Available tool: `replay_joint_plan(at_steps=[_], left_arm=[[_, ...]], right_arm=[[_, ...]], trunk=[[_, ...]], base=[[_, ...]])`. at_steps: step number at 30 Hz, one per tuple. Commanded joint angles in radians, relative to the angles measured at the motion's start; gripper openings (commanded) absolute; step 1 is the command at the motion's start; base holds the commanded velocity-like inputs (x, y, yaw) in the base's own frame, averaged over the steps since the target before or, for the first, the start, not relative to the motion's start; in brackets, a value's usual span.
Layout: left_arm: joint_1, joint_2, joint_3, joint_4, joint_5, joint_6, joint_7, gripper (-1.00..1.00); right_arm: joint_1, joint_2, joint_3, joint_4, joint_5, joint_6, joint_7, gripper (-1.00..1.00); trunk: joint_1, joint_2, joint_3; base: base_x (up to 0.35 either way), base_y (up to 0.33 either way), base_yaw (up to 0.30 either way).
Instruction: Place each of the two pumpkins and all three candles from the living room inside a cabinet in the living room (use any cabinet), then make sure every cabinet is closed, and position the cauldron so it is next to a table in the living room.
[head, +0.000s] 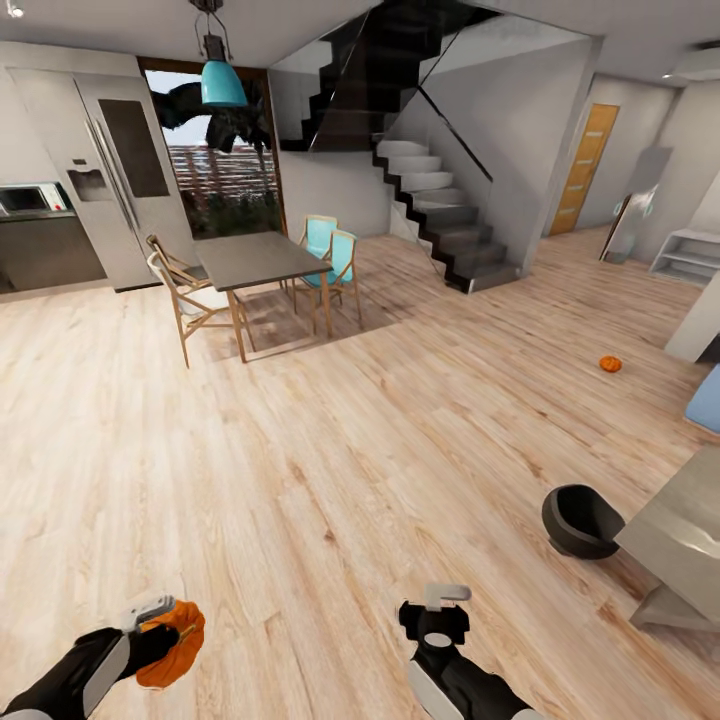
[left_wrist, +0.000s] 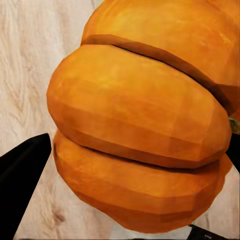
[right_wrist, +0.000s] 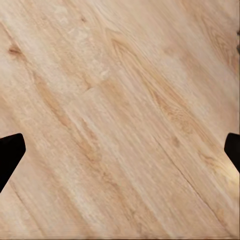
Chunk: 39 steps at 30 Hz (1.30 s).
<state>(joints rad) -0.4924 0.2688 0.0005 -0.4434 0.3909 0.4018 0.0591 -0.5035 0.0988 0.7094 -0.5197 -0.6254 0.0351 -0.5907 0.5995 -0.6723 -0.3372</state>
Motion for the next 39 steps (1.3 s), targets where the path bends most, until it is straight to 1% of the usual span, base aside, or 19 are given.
replay_joint_plan(at_steps=[1, 2, 4, 6, 9, 13, 16, 25, 28, 32, 34, 36, 39], left_arm=[[0.0, -0.005, -0.001, 0.003, 0.005, -0.009, 0.009, -1.0], [0.002, -0.021, -0.002, 0.018, 0.005, -0.046, 0.01, -1.0], [0.005, -0.04, -0.004, 0.049, 0.001, -0.107, 0.01, -1.0], [0.005, -0.045, -0.005, 0.061, 0.002, -0.128, 0.008, -1.0], [0.007, -0.051, -0.006, 0.073, 0.003, -0.142, 0.002, -1.0], [0.009, -0.057, -0.007, 0.092, 0.002, -0.149, -0.003, -1.0], [0.009, -0.059, -0.009, 0.105, 0.001, -0.151, -0.003, -1.0], [0.009, -0.067, -0.011, 0.127, -0.002, -0.155, -0.004, -1.0], [0.009, -0.068, -0.011, 0.136, -0.003, -0.159, -0.004, -1.0], [0.009, -0.068, -0.011, 0.145, -0.002, -0.185, -0.004, -1.0], [0.009, -0.068, -0.011, 0.156, -0.003, -0.195, -0.002, -1.0], [0.009, -0.068, -0.011, 0.16, -0.004, -0.201, 0.001, -1.0], [0.009, -0.068, -0.011, 0.166, -0.003, -0.219, 0.004, -1.0]], right_arm=[[-0.001, -0.001, 0.007, 0.003, -0.006, 0.002, -0.008, 1.0], [-0.001, -0.001, 0.007, 0.01, -0.012, 0.0, -0.008, 1.0], [-0.001, 0.0, 0.007, 0.015, -0.018, -0.002, -0.008, 1.0], [0.0, 0.001, 0.008, 0.017, -0.019, -0.004, -0.007, 1.0], [0.004, 0.0, 0.009, 0.018, -0.02, -0.02, 0.001, 1.0], [0.009, 0.0, 0.01, 0.039, -0.019, -0.06, 0.05, 1.0], [0.011, -0.002, 0.01, 0.049, -0.019, -0.074, 0.069, 1.0], [0.011, -0.007, 0.01, 0.056, -0.02, -0.082, 0.078, 1.0], [0.011, -0.002, 0.01, 0.065, -0.022, -0.082, 0.074, 1.0], [0.011, 0.0, 0.007, 0.11, -0.024, -0.082, 0.067, 1.0], [0.011, 0.001, 0.006, 0.162, -0.024, -0.083, 0.064, 1.0], [0.011, 0.002, 0.005, 0.19, -0.025, -0.083, 0.063, 1.0], [0.011, 0.001, 0.002, 0.212, -0.034, -0.084, 0.062, 1.0]], trunk=[[-0.004, 0.006, 0.002], [-0.004, 0.006, 0.002], [-0.004, 0.006, 0.002], [-0.004, 0.006, 0.002], [-0.004, 0.006, 0.002], [-0.004, 0.006, 0.002], [-0.004, 0.006, 0.002], [-0.004, 0.006, 0.002], [-0.004, 0.006, 0.002], [-0.004, 0.006, 0.002], [-0.004, 0.006, 0.002], [-0.004, 0.006, 0.002], [-0.004, 0.006, 0.002]], base=[[0.0, 0.0, 0.0], [0.0, 0.0, 0.0], [0.0, 0.0, 0.0], [0.0, 0.0, 0.0], [0.003, 0.0, 0.0], [0.183, 0.0, 0.0], [0.285, 0.0, 0.0], [0.315, -0.001, 0.0], [0.321, -0.04, 0.0], [0.321, -0.08, 0.0], [0.321, -0.09, 0.0], [0.322, -0.071, 0.0], [0.325, -0.029, 0.0]])
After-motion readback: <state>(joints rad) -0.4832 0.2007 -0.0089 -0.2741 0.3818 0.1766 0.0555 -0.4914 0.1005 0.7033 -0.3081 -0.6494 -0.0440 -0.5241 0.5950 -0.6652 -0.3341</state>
